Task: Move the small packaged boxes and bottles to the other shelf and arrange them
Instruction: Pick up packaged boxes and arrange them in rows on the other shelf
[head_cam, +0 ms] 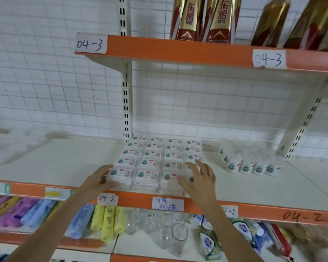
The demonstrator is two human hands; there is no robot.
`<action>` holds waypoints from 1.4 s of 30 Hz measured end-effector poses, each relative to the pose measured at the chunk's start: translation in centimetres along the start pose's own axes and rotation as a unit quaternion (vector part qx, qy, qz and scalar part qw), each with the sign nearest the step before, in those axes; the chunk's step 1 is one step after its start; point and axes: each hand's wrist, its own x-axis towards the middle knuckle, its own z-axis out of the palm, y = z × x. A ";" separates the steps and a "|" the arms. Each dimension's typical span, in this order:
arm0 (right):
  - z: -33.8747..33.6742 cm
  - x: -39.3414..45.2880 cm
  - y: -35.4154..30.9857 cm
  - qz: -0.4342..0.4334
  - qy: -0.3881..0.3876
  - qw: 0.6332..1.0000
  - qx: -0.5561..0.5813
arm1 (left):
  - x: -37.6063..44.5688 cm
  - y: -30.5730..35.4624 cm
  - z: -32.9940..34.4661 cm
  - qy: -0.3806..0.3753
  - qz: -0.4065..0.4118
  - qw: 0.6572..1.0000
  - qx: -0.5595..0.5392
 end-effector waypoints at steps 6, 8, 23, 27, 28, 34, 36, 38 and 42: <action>-0.5 -0.7 4.0 0.046 -0.150 0.986 0.046 | 0.1 -0.1 0.2 0.012 -0.012 1.000 -0.005; -0.7 -1.0 3.7 0.009 -0.166 0.986 0.016 | 0.1 0.0 0.3 0.007 -0.010 1.000 0.012; -2.9 -1.7 1.1 0.017 -0.030 0.999 0.014 | -1.7 1.5 0.2 0.057 0.010 0.985 0.165; -2.3 -1.2 -3.3 -0.135 -0.063 0.988 0.028 | -4.7 1.9 -1.7 0.148 0.061 0.928 0.336; -2.1 -1.4 -4.8 -0.178 -0.079 0.981 0.021 | -5.8 1.7 -2.3 0.166 0.065 0.914 0.364; 3.4 -3.4 -12.4 -0.326 -0.214 0.921 0.007 | -15.1 -2.3 -7.2 0.213 -0.007 0.855 0.473; 5.3 -4.4 -15.3 -0.351 -0.256 0.900 0.028 | -18.7 -3.7 -8.8 0.228 -0.068 0.851 0.468; 7.2 -5.5 -18.4 -0.376 -0.279 0.882 0.053 | -22.1 -4.7 -10.1 0.242 -0.115 0.848 0.457; 10.1 -8.2 -24.2 -0.392 -0.315 0.860 0.090 | -27.2 -6.4 -13.1 0.293 -0.170 0.828 0.447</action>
